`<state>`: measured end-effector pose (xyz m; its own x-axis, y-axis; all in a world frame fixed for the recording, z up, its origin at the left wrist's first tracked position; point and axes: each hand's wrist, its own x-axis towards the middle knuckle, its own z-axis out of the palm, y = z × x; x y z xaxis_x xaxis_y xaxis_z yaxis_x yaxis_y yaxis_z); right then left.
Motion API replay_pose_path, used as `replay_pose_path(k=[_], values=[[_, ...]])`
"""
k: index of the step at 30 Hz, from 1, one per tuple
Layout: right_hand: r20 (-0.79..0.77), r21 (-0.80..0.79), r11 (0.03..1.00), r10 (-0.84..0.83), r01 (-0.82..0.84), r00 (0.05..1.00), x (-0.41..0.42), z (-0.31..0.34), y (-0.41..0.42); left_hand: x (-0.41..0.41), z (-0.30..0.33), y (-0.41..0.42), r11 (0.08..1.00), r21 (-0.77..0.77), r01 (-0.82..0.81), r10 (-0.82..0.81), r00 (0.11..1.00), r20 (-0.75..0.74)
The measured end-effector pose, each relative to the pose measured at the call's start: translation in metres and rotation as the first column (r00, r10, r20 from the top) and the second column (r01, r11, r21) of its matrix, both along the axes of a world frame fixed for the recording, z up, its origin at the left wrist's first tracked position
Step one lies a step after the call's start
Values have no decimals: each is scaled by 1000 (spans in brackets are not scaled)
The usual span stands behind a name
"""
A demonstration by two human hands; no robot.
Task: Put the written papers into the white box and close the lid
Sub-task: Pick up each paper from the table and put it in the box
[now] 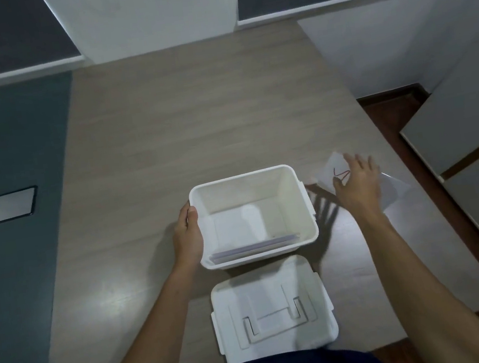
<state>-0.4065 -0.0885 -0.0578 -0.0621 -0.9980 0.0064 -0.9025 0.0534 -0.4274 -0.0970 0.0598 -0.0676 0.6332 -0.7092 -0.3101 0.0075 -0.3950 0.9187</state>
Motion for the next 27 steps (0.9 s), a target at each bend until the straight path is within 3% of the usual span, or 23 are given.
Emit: replay_pose_path(k=[9,14,18,21,27], values=[[-69,-123,987,-116,107,991,-12,1,-3,-5,5,-5,1000,-5,7,-7,1000,-19],[138,-223,971,-53,83,989,4,21,1,-5,6,-5,1000,-23,1,-1,1000,-25],[283,-453,892,151,-7,947,31,68,1,-4,3,-5,1000,-24,2,-3,999,-34],[274,-618,780,332,-100,903,60,106,10,-3,1,-5,1000,-28,12,-13,1000,-19],[182,-671,652,607,-354,773,107,109,48,0,-3,-7,1000,-17,-5,5,999,-35]])
